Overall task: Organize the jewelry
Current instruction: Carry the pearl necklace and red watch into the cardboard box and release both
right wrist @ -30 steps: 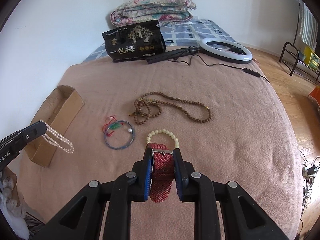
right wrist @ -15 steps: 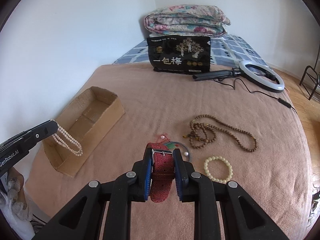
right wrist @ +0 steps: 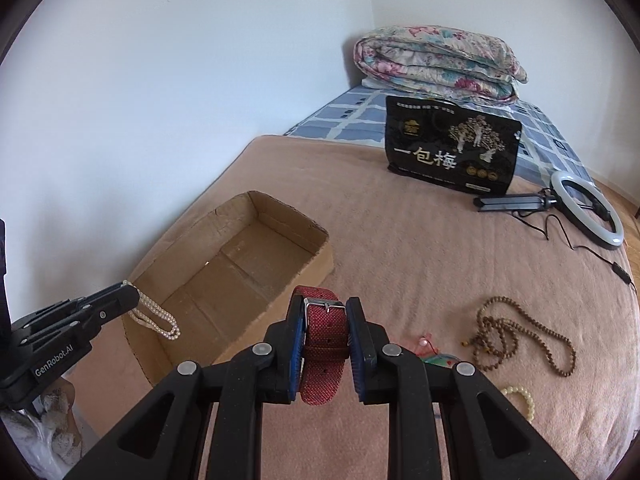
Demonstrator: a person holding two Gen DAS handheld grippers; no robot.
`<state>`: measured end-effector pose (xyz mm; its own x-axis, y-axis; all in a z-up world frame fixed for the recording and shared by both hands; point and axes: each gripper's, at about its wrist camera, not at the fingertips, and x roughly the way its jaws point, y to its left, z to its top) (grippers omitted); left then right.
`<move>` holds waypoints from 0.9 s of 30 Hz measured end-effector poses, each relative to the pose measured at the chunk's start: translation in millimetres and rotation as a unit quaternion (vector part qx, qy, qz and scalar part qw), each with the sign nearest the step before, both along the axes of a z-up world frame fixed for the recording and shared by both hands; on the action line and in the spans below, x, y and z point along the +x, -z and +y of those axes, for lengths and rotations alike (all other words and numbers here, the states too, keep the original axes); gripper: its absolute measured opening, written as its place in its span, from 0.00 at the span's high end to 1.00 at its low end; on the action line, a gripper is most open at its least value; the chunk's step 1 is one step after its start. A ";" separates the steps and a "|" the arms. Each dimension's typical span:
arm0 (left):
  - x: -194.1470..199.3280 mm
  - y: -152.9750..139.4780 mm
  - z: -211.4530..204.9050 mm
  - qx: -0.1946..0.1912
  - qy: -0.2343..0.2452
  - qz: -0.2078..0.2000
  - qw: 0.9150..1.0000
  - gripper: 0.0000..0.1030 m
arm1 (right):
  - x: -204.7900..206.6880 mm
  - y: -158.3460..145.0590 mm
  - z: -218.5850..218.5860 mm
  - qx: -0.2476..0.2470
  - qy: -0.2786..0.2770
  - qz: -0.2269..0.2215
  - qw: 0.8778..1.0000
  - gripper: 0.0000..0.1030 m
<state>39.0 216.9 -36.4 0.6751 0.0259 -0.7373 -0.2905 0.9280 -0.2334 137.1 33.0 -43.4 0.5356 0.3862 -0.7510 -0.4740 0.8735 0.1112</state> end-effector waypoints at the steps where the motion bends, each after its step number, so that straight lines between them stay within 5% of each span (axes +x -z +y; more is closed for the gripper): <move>1: 0.6 1.5 3.8 -0.002 -0.005 0.003 1.000 0.95 | 2.5 1.0 7.6 -0.002 -0.005 -0.001 1.000 0.82; 14: 3.2 29.4 30.5 -0.016 -0.043 0.042 0.998 0.95 | 28.9 22.1 84.2 -0.027 -0.034 -0.002 0.999 0.82; 27: 5.4 38.4 27.6 -0.010 -0.042 0.060 0.997 0.95 | 51.3 49.0 105.3 -0.047 -0.030 0.019 0.998 0.82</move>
<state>44.5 244.4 -74.8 0.5778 0.0643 -0.8136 -0.3948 0.8945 -0.2096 188.4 138.3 -92.5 0.4839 0.3432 -0.8051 -0.5227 0.8511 0.0487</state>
